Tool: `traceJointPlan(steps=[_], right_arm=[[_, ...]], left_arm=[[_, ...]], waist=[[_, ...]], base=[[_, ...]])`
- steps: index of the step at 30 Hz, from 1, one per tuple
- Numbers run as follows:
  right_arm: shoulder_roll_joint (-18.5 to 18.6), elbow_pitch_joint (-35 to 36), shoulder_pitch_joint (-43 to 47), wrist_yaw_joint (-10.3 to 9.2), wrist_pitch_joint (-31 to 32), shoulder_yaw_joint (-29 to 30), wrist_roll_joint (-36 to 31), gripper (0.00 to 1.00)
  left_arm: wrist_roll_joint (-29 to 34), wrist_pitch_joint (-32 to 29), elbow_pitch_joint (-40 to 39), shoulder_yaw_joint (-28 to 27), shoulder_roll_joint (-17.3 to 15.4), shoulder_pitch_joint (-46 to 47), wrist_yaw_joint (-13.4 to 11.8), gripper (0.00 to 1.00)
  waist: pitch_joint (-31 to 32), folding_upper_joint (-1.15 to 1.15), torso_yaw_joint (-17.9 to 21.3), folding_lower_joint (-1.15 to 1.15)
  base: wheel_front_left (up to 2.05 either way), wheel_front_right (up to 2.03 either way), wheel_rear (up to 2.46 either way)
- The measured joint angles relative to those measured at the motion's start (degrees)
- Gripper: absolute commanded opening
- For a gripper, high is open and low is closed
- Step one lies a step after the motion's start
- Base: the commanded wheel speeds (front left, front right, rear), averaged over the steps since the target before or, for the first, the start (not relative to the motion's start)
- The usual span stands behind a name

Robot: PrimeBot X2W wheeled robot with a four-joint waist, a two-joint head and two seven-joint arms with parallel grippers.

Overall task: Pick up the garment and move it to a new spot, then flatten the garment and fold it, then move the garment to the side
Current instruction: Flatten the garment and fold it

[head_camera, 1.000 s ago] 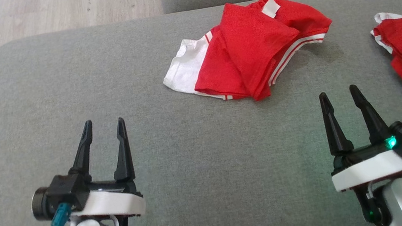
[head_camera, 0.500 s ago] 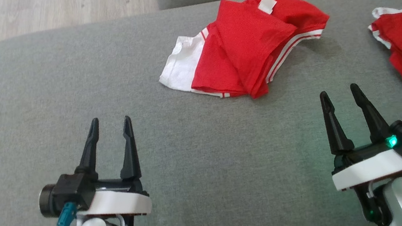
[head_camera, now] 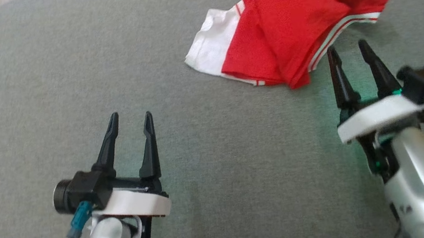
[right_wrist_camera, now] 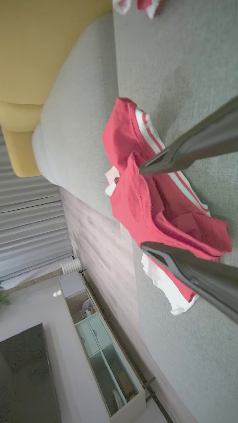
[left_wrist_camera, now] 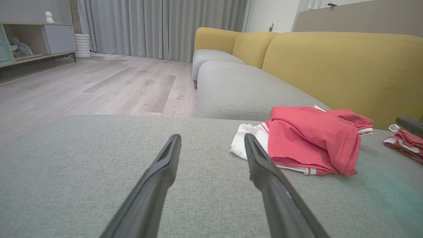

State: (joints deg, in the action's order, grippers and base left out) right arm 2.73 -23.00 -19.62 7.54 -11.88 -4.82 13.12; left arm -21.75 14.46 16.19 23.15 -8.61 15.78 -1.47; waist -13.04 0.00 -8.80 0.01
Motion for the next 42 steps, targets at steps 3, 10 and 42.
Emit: traceJointPlan(steps=[3,10,42], right_arm=[[0.08,-5.66,-4.34,0.0,1.54,0.51,3.88,1.0],[0.3,-17.16,-11.45,0.0,3.57,-0.42,11.77,1.0],[1.11,-15.43,-18.66,0.0,-2.49,-6.68,11.38,0.0]], left_arm=[[0.73,0.0,0.59,-0.23,0.7,0.86,0.54,1.0],[1.82,0.0,1.48,-1.03,2.08,1.57,1.76,1.0],[5.68,0.0,3.75,-4.98,4.24,-0.81,4.04,1.0]], waist=[[-1.06,0.0,-1.24,0.0],[-2.53,0.0,-3.5,0.0],[4.74,0.0,-1.17,-0.01]], base=[[0.0,0.0,0.0],[0.0,0.0,0.0],[0.0,0.0,0.0]])
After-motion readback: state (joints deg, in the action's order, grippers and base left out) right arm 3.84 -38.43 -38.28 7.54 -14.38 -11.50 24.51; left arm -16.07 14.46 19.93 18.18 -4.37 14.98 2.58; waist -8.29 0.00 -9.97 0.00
